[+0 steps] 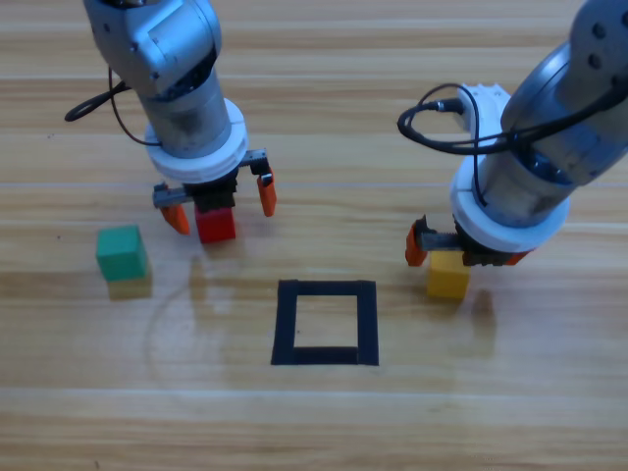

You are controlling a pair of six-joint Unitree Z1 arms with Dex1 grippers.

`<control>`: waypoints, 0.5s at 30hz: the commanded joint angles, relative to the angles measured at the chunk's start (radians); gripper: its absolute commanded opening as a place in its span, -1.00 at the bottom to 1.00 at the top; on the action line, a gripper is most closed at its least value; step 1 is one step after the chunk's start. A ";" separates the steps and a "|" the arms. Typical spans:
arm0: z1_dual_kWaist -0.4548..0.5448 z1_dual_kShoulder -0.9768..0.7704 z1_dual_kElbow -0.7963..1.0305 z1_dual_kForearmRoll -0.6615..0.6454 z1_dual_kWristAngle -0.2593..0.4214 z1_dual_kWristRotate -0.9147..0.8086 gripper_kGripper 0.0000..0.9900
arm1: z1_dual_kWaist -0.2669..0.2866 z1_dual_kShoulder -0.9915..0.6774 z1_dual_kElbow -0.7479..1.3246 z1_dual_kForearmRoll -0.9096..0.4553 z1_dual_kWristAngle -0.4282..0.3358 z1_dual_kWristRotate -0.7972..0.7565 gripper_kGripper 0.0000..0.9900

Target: Stack the blocks in the rectangular block: red at the bottom, yellow in the middle, green on top

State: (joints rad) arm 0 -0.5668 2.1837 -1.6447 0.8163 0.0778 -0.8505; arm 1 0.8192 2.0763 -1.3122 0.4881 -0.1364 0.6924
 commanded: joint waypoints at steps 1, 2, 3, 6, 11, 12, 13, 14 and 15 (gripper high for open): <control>0.053 0.074 -0.035 0.015 -0.013 -0.002 0.97 | 0.021 0.099 -0.038 0.046 -0.017 0.022 0.91; 0.054 0.084 -0.044 0.020 -0.013 -0.001 0.97 | 0.021 0.105 -0.041 0.046 -0.017 0.022 0.91; 0.058 0.088 -0.053 0.023 -0.013 0.001 0.97 | 0.021 0.110 -0.042 0.046 -0.017 0.024 0.88; 0.065 0.105 -0.069 0.029 -0.013 0.004 0.97 | 0.021 0.130 -0.048 0.047 -0.015 0.032 0.80; 0.070 0.123 -0.076 0.034 -0.015 0.008 0.83 | 0.021 0.179 -0.079 0.067 -0.011 0.035 0.47; 0.070 0.128 -0.078 0.034 -0.015 0.010 0.81 | 0.021 0.182 -0.081 0.067 -0.011 0.033 0.32; 0.070 0.133 -0.078 0.034 -0.015 0.011 0.78 | 0.021 0.182 -0.082 0.072 -0.011 0.032 0.03; 0.070 0.140 -0.080 0.034 -0.015 0.013 0.77 | 0.021 0.180 -0.087 0.081 -0.012 0.030 -0.32; 0.070 0.146 -0.081 0.034 -0.015 0.013 0.77 | 0.021 0.177 -0.094 0.098 -0.015 0.029 -0.68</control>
State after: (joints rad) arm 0 -0.5174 2.2601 -1.7151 0.8406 0.0753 -0.8492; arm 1 0.8207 2.1818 -1.3981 0.5404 -0.1367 0.7210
